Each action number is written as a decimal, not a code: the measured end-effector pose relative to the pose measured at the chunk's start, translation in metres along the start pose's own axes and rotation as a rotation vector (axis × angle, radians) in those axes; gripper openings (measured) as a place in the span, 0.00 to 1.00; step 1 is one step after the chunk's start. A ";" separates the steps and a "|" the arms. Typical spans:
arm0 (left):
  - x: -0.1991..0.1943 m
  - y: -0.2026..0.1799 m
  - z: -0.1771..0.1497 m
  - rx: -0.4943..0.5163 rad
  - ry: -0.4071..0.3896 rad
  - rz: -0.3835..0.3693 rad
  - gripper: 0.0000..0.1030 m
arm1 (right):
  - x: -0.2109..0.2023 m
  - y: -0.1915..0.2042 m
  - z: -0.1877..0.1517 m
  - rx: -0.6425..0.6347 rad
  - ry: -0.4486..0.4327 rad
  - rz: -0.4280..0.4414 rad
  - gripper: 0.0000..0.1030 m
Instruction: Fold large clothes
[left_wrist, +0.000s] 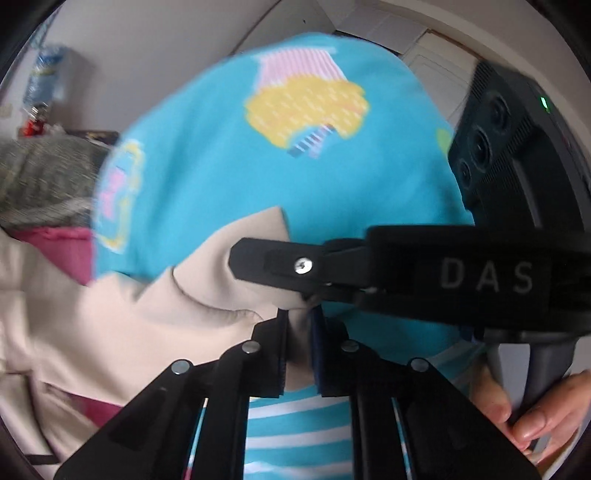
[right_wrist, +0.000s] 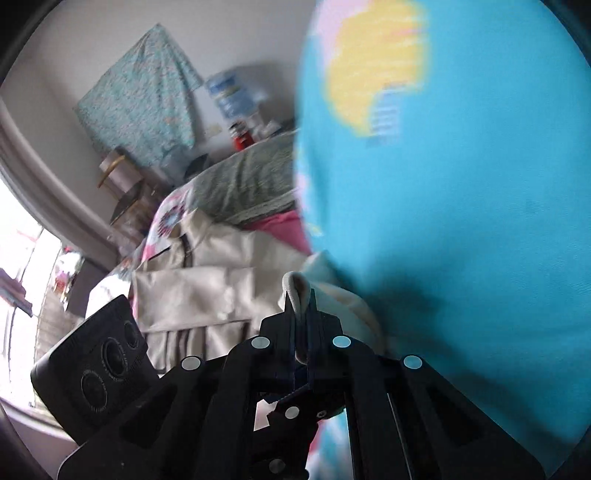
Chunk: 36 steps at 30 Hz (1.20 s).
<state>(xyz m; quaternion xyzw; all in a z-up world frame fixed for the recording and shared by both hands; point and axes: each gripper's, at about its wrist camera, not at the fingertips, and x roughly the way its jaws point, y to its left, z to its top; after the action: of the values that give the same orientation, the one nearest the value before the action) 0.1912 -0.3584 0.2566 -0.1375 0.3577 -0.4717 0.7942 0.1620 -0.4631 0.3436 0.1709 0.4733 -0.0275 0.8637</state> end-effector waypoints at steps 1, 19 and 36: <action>-0.007 0.004 0.003 0.000 -0.008 0.010 0.10 | 0.006 0.021 0.004 -0.039 -0.001 0.000 0.05; -0.263 0.317 0.028 -0.152 -0.100 0.477 0.08 | 0.157 0.218 0.025 -0.247 -0.165 0.362 0.42; -0.334 0.445 -0.077 -0.258 -0.054 0.687 0.08 | 0.317 0.149 -0.057 -0.370 0.000 0.007 0.40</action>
<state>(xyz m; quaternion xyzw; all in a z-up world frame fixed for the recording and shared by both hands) 0.3269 0.1640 0.1012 -0.1209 0.4185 -0.1248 0.8914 0.3211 -0.2679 0.0937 0.0108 0.4699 0.0631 0.8804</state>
